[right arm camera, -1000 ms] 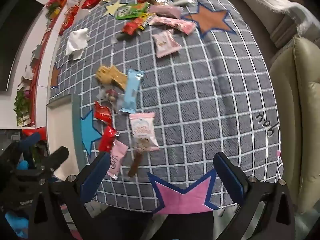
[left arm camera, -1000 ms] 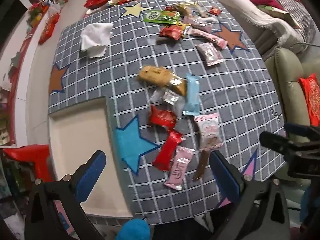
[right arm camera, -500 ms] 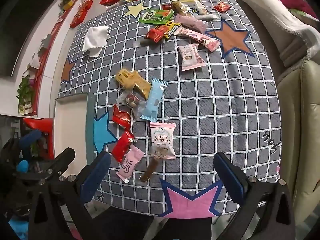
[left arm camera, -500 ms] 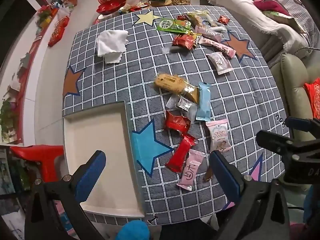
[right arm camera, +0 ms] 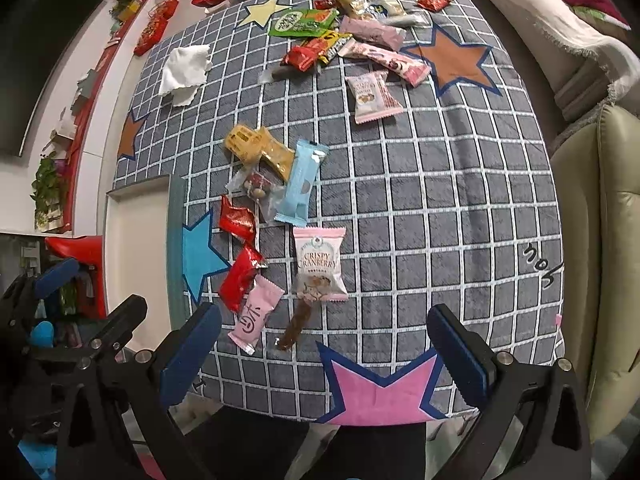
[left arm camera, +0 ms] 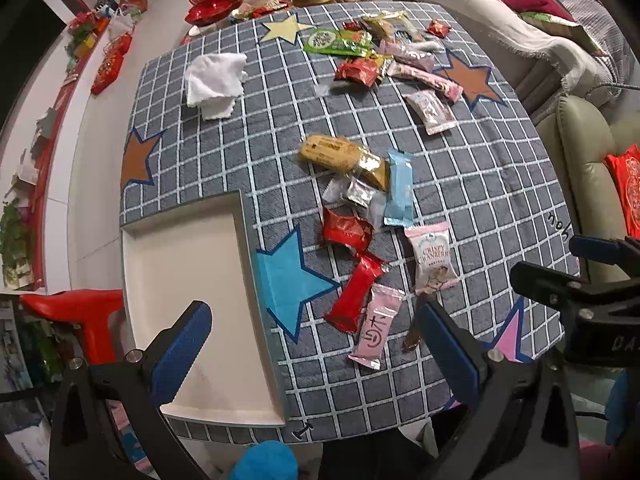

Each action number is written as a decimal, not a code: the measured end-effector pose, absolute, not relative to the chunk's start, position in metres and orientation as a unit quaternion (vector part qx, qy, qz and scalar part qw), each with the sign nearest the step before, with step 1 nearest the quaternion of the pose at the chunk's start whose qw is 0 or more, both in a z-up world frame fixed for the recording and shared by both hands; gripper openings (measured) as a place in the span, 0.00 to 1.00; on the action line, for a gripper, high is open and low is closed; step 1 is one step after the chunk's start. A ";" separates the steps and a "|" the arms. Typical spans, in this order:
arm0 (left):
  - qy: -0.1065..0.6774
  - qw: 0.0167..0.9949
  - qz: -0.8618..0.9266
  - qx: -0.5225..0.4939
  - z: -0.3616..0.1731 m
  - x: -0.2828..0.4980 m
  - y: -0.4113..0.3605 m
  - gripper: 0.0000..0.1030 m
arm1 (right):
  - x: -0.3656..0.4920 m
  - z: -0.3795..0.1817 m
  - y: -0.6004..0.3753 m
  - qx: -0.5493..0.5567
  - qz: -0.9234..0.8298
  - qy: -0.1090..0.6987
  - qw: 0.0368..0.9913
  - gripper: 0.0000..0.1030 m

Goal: Organize snacks
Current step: 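Move both grippers toward the snack pile on the tablecloth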

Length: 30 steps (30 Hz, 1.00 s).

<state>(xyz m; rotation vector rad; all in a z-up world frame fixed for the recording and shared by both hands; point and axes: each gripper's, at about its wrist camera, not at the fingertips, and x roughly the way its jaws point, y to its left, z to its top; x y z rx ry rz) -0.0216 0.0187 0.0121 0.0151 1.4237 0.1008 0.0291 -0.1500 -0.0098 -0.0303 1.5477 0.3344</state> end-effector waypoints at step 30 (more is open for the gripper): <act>0.675 0.736 0.051 0.016 -0.002 -0.031 0.012 1.00 | 0.012 0.000 -0.144 -0.083 0.142 0.669 0.725 1.00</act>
